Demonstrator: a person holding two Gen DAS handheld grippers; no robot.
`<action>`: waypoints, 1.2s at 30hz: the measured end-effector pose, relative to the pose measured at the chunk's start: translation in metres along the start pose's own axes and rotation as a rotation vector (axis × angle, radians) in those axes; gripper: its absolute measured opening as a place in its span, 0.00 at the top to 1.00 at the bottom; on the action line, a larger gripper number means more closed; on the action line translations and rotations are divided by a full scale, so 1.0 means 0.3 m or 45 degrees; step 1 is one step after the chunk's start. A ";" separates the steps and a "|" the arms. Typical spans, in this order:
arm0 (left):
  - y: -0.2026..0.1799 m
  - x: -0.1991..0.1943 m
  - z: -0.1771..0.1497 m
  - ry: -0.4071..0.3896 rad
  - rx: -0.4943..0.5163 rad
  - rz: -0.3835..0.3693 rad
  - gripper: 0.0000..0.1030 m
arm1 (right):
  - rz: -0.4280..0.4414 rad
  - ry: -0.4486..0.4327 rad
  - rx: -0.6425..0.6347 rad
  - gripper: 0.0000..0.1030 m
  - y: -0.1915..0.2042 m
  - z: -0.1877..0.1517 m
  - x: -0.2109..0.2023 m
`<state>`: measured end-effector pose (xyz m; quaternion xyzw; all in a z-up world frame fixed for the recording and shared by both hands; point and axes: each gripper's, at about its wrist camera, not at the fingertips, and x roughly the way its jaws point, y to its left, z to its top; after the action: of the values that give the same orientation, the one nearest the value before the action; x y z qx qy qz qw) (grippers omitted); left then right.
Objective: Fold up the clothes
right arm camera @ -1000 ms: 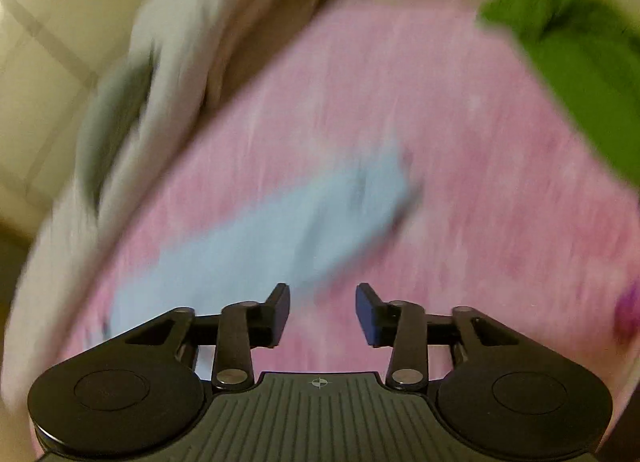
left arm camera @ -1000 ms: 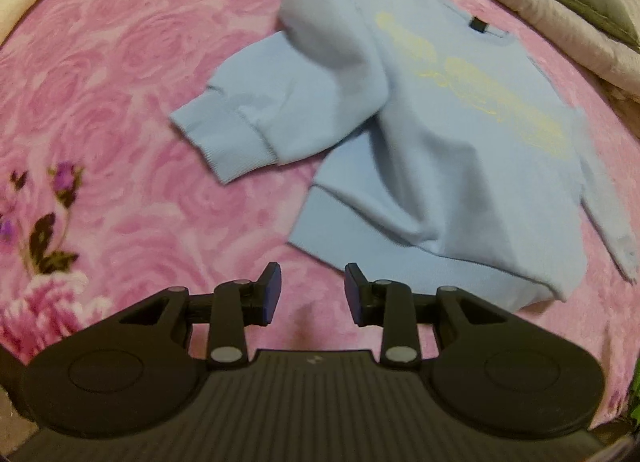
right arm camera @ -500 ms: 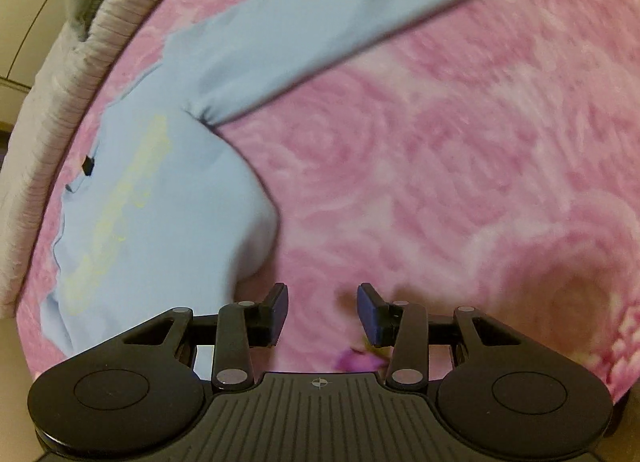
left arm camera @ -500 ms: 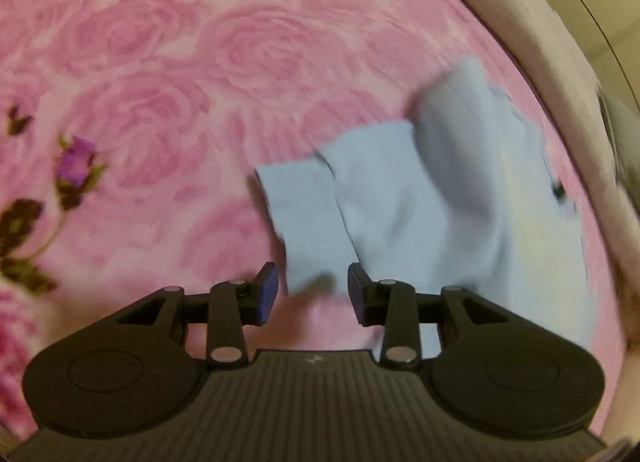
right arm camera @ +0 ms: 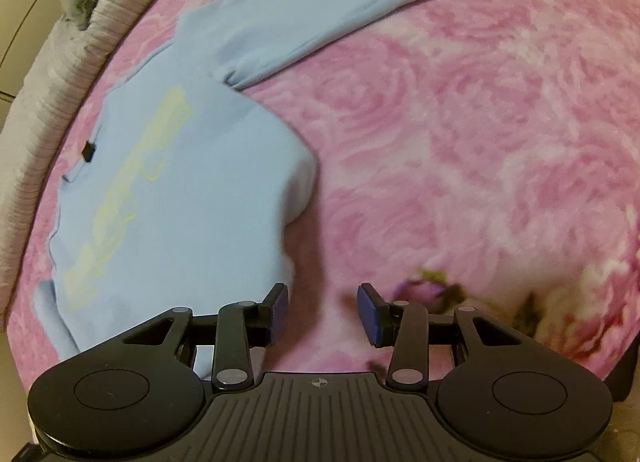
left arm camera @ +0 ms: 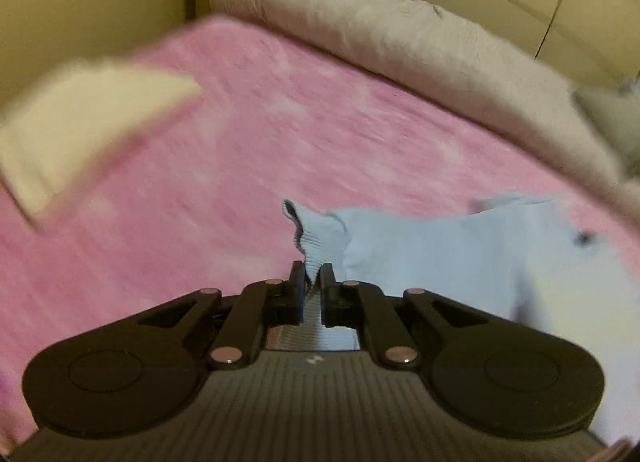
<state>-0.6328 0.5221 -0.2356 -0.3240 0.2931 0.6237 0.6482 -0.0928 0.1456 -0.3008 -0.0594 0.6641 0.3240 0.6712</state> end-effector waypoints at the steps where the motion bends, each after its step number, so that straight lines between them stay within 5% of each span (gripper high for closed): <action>1: 0.024 0.022 0.003 0.027 0.041 0.055 0.95 | 0.000 -0.001 -0.010 0.59 0.009 -0.007 0.003; 4: 0.072 0.095 -0.029 0.154 0.055 0.184 0.92 | -0.003 -0.001 -0.041 0.59 0.034 -0.027 0.016; 7: 0.074 0.103 -0.106 0.248 -0.016 0.207 0.88 | -0.003 0.008 -0.074 0.59 0.035 -0.036 0.019; 10: 0.013 0.062 -0.225 0.368 -0.107 0.065 0.85 | -0.012 0.019 -0.111 0.59 0.012 -0.035 0.016; 13: -0.122 0.019 -0.354 0.519 -0.119 -0.203 0.79 | -0.006 0.033 -0.096 0.58 -0.050 -0.034 0.037; 16: -0.279 -0.004 -0.447 0.568 -0.074 -0.408 0.72 | 0.012 0.039 -0.071 0.58 -0.119 -0.037 0.066; 19: -0.388 0.019 -0.492 0.569 -0.057 -0.471 0.70 | 0.081 0.029 -0.183 0.58 -0.134 -0.055 0.092; 25: -0.504 0.087 -0.489 0.521 -0.012 -0.428 0.57 | 0.155 -0.024 -0.504 0.58 -0.051 -0.084 0.177; 26: -0.524 0.089 -0.486 0.509 0.020 -0.432 0.60 | 0.164 -0.058 -0.549 0.57 -0.026 -0.083 0.188; 28: -0.554 0.073 -0.485 0.510 0.073 -0.481 0.91 | 0.191 -0.120 -0.623 0.57 0.024 -0.075 0.202; 30: -0.584 0.058 -0.476 0.520 0.108 -0.486 0.93 | 0.228 -0.166 -0.687 0.58 0.076 -0.063 0.212; 32: -0.593 0.022 -0.462 0.502 0.126 -0.472 0.94 | 0.303 -0.180 -0.725 0.97 0.112 -0.043 0.188; 36: -0.521 -0.096 -0.407 0.472 -0.147 -0.566 0.95 | 0.482 -0.209 -0.793 0.97 0.177 -0.004 0.102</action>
<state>-0.4752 0.4063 -0.2800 -0.5250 0.2925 0.4120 0.6849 -0.1238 0.1975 -0.3107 -0.1107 0.4767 0.6327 0.6001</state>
